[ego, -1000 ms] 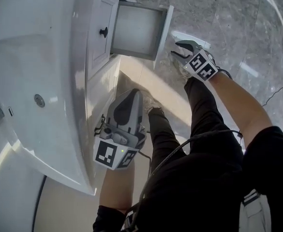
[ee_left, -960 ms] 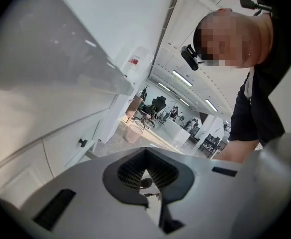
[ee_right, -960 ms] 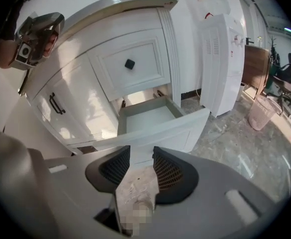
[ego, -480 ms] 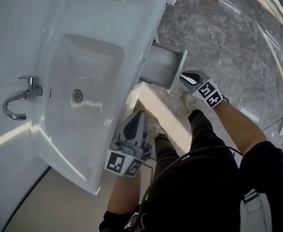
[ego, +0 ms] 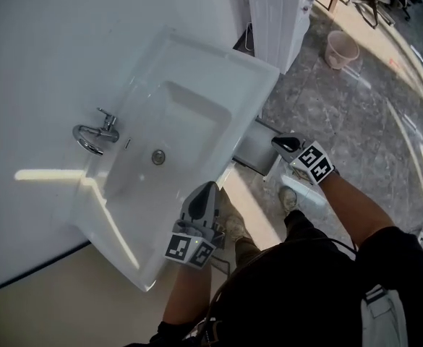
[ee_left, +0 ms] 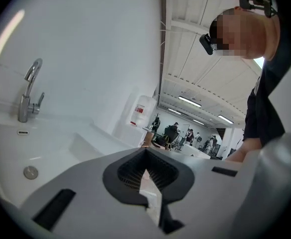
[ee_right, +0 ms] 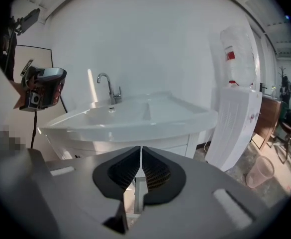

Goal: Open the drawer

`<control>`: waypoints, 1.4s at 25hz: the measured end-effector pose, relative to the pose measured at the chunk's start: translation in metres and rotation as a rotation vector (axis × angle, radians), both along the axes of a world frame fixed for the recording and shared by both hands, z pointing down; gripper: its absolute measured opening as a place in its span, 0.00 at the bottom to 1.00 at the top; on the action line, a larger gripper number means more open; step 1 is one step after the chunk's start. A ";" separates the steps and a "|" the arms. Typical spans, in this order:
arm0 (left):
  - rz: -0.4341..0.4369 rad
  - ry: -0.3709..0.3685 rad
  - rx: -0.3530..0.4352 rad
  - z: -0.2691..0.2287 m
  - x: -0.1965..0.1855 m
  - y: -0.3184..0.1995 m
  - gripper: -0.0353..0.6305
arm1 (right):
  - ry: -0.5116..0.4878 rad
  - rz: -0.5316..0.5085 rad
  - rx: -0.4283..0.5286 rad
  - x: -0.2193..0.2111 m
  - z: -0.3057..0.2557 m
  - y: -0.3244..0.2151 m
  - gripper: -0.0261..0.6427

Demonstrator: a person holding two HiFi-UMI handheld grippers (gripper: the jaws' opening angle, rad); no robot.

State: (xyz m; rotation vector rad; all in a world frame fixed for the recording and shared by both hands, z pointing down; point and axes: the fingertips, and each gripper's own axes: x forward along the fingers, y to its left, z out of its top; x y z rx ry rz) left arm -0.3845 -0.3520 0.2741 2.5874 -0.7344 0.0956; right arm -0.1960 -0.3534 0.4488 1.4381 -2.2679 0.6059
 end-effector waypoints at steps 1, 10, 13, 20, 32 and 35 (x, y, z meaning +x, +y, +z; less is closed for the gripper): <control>-0.009 0.002 0.007 -0.010 -0.005 0.000 0.04 | 0.003 -0.011 0.010 -0.005 -0.014 -0.002 0.06; -0.091 -0.017 0.099 -0.083 -0.062 -0.002 0.04 | -0.025 -0.064 0.070 -0.045 -0.124 -0.030 0.04; -0.139 -0.016 0.127 -0.106 -0.089 -0.002 0.04 | -0.032 -0.083 0.067 -0.061 -0.150 -0.040 0.04; -0.295 -0.015 0.174 -0.156 -0.176 0.001 0.04 | -0.035 -0.145 0.102 -0.118 -0.216 -0.069 0.04; -0.532 -0.005 0.219 -0.199 -0.371 0.036 0.04 | -0.097 -0.321 0.189 -0.302 -0.301 -0.100 0.04; -0.590 -0.011 0.228 -0.205 -0.416 0.048 0.04 | -0.114 -0.367 0.202 -0.351 -0.313 -0.099 0.04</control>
